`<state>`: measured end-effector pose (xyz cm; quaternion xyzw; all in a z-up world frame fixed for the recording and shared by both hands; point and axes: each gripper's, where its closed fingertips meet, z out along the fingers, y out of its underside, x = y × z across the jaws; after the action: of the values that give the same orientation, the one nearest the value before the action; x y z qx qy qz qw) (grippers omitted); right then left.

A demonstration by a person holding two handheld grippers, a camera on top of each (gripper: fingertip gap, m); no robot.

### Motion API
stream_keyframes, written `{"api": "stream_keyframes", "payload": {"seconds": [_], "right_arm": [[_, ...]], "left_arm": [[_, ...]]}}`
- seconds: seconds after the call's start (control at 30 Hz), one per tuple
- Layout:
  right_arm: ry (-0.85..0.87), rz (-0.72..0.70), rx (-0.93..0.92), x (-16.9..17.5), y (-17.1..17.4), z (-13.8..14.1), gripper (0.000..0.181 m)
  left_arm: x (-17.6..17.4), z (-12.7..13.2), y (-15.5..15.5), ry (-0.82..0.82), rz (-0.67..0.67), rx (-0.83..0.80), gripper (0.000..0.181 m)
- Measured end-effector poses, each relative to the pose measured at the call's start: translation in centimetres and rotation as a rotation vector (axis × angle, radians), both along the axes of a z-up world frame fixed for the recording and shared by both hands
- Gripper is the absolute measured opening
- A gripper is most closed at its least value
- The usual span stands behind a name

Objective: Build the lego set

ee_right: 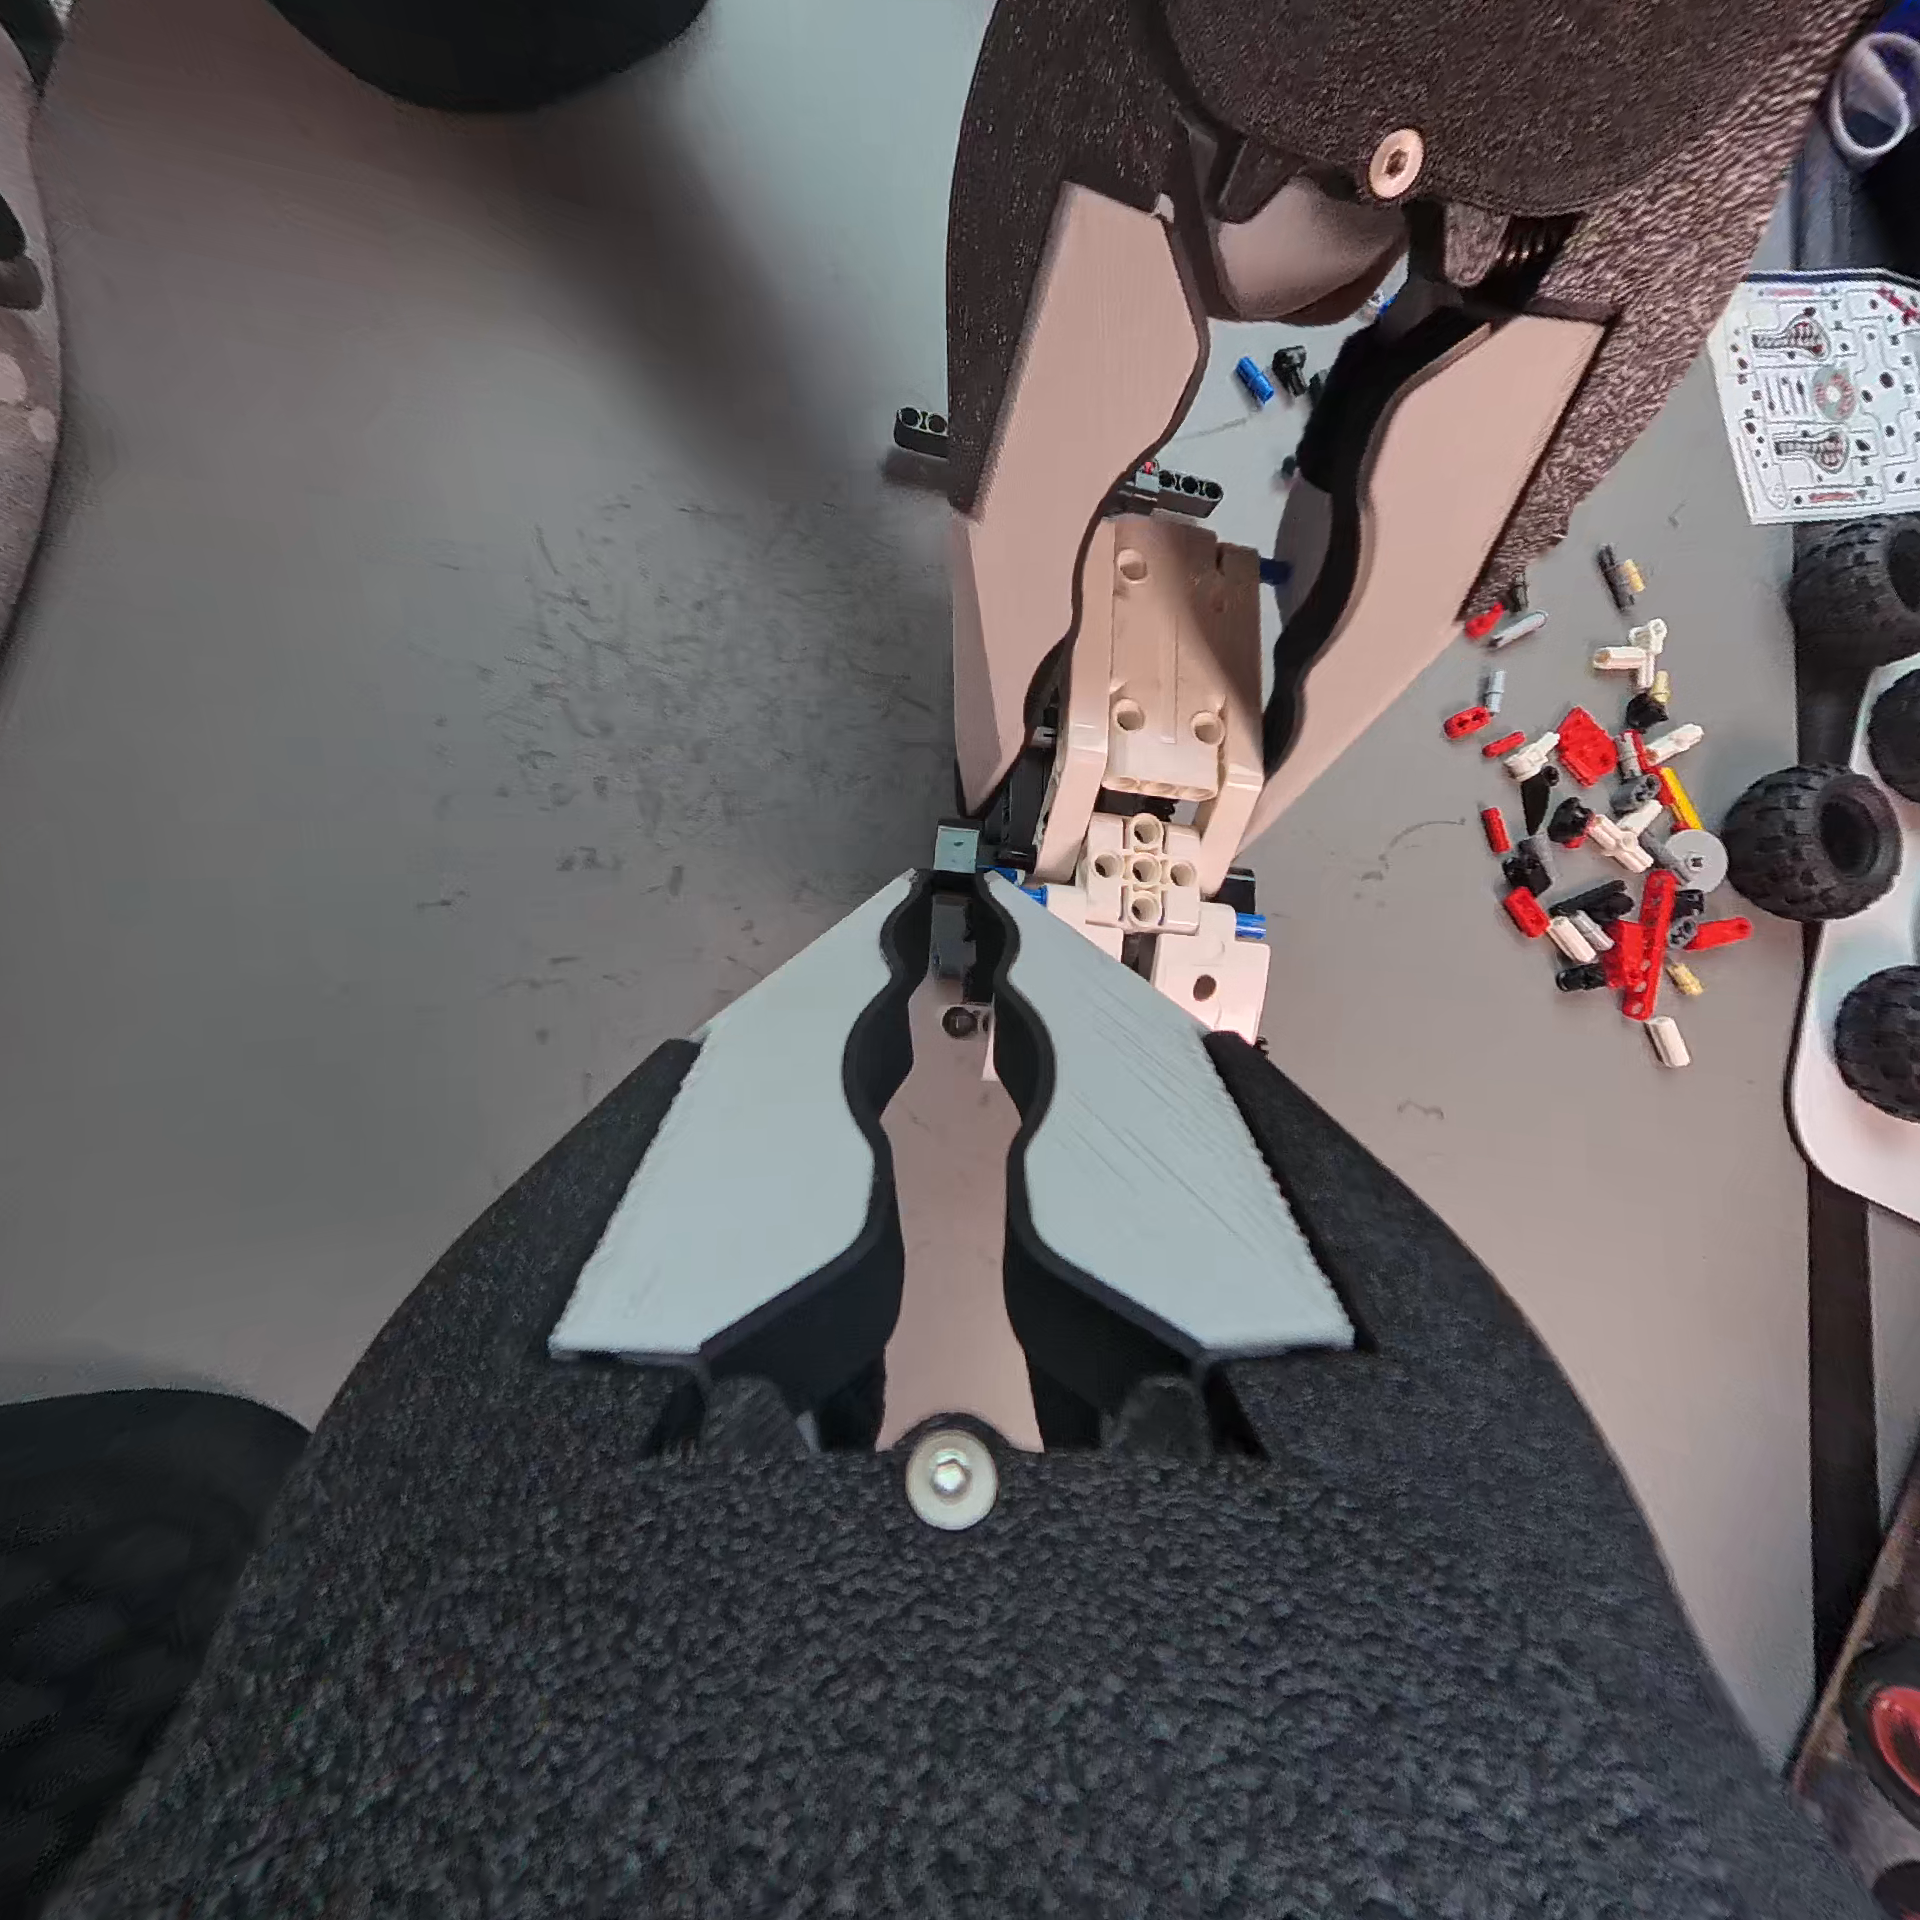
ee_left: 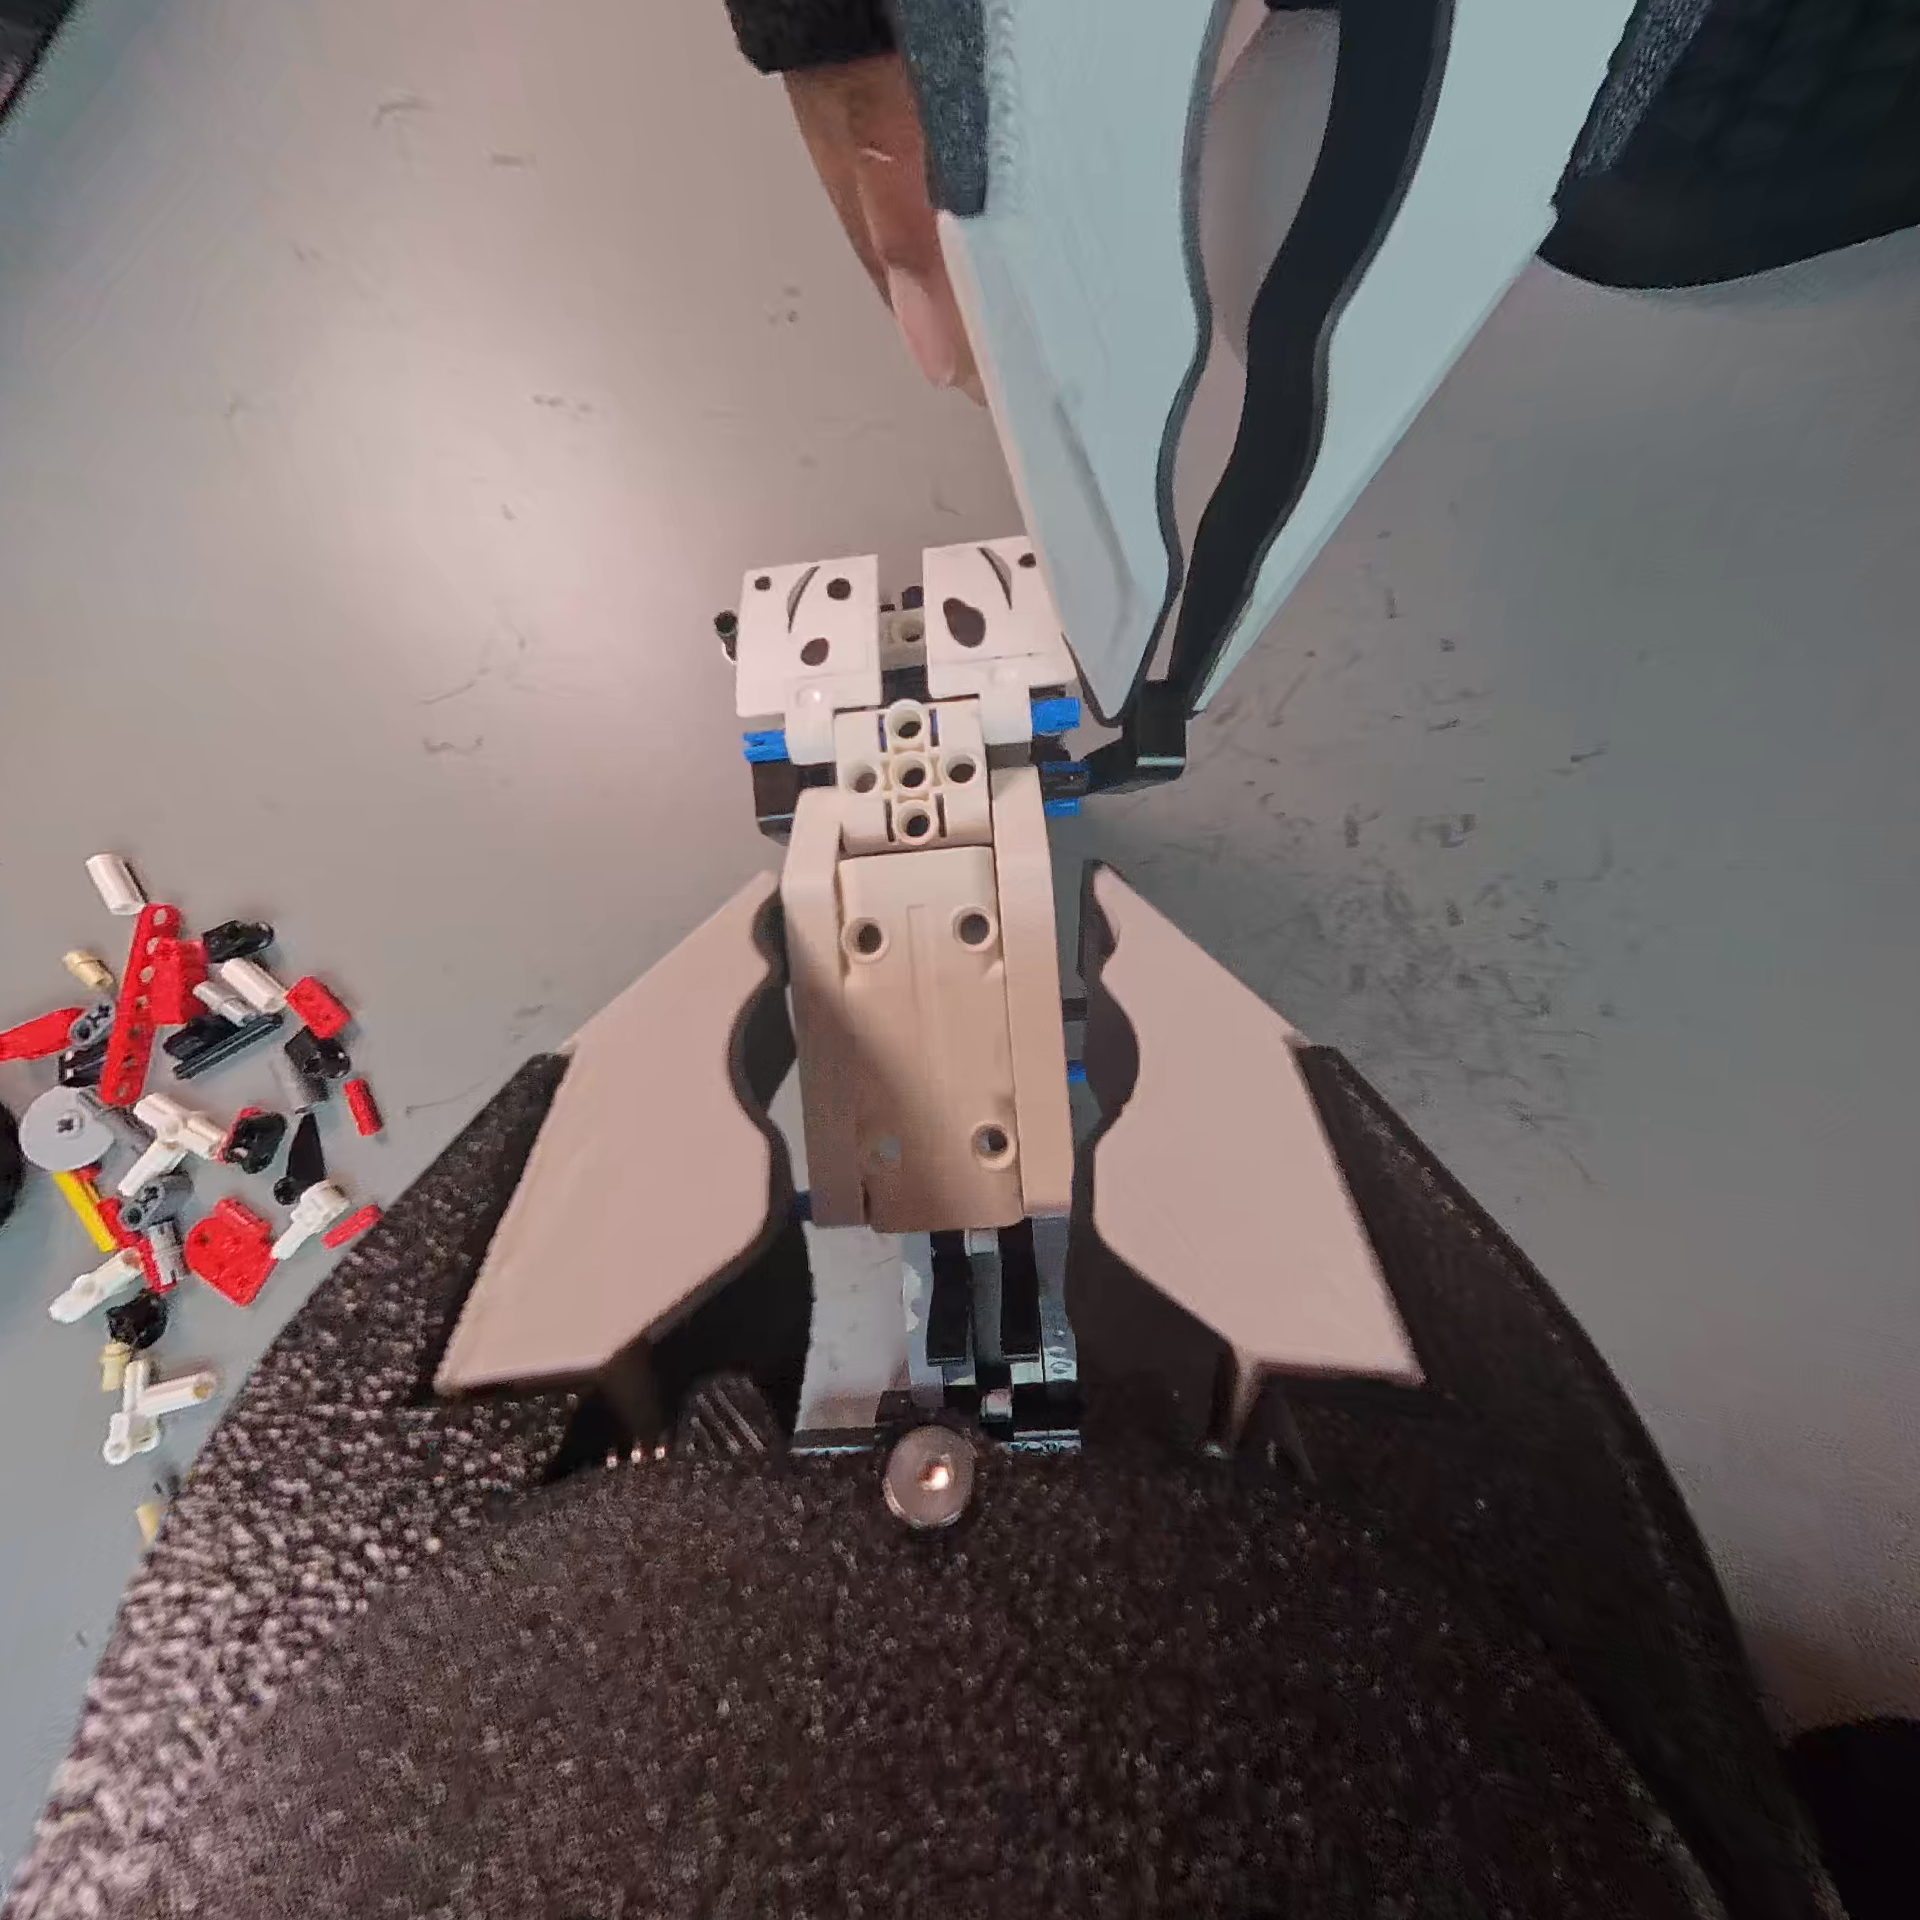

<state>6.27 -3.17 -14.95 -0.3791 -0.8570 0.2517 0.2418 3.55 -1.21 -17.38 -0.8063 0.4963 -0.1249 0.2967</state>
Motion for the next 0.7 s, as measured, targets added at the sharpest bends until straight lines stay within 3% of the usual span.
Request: {"api": "stream_keyframes", "payload": {"seconds": [0.07,0.7], "right_arm": [[0.011,0.003,-0.013,0.0,-0.2,-0.1,0.007],[0.014,-0.031,-0.142,0.3,-0.9,0.2,0.007]], "left_arm": [[0.1,0.0,0.0,-0.023,-0.009,0.014,0.054],[0.5,0.2,-1.3,-0.099,-0.085,-0.02,0.055]]}}
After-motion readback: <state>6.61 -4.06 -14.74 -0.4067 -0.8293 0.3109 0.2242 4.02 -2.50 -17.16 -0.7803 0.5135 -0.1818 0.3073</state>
